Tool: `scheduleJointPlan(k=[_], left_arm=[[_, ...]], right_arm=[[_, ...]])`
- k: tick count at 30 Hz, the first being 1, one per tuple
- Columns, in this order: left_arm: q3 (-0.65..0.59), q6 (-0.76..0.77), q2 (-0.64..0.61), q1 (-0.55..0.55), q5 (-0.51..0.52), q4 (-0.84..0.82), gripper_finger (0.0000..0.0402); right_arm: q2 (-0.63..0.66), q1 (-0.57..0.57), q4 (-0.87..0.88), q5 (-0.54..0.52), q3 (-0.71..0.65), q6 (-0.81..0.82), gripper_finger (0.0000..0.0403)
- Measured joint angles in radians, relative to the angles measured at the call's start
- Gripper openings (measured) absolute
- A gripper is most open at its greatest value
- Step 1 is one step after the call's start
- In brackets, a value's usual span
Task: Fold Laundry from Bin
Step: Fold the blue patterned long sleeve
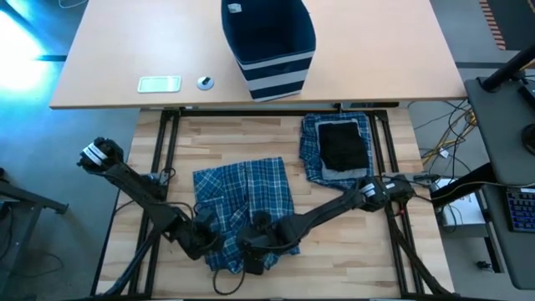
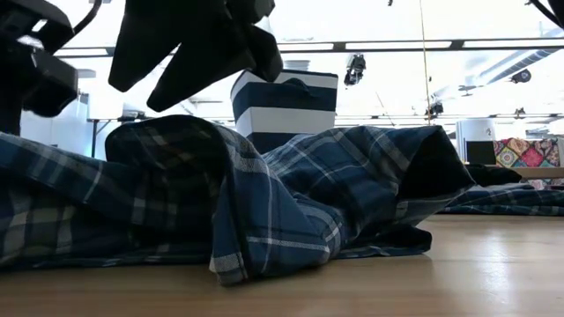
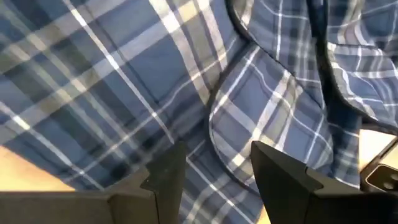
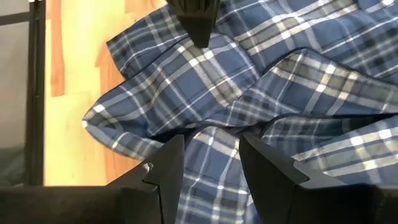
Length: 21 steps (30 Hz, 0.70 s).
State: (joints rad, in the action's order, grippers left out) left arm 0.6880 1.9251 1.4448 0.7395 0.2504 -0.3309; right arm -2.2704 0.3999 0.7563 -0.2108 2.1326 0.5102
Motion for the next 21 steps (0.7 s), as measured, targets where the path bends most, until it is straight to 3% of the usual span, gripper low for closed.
scheduleJointPlan(k=[11, 17, 21], left_arm=[[0.026, -0.032, 0.042, -0.024, -0.049, 0.004, 0.0166], [0.048, -0.097, 0.045, -0.026, -0.003, 0.06, 0.0151], [0.059, -0.171, 0.045, -0.035, 0.004, 0.07, 0.0118]], right_arm=[[0.0, 0.014, 0.007, -0.002, 0.0, 0.028, 0.0151], [0.007, 0.024, 0.193, 0.0, -0.002, 0.082, 0.0151], [0.016, 0.035, 0.273, 0.0, 0.002, 0.094, 0.0151]])
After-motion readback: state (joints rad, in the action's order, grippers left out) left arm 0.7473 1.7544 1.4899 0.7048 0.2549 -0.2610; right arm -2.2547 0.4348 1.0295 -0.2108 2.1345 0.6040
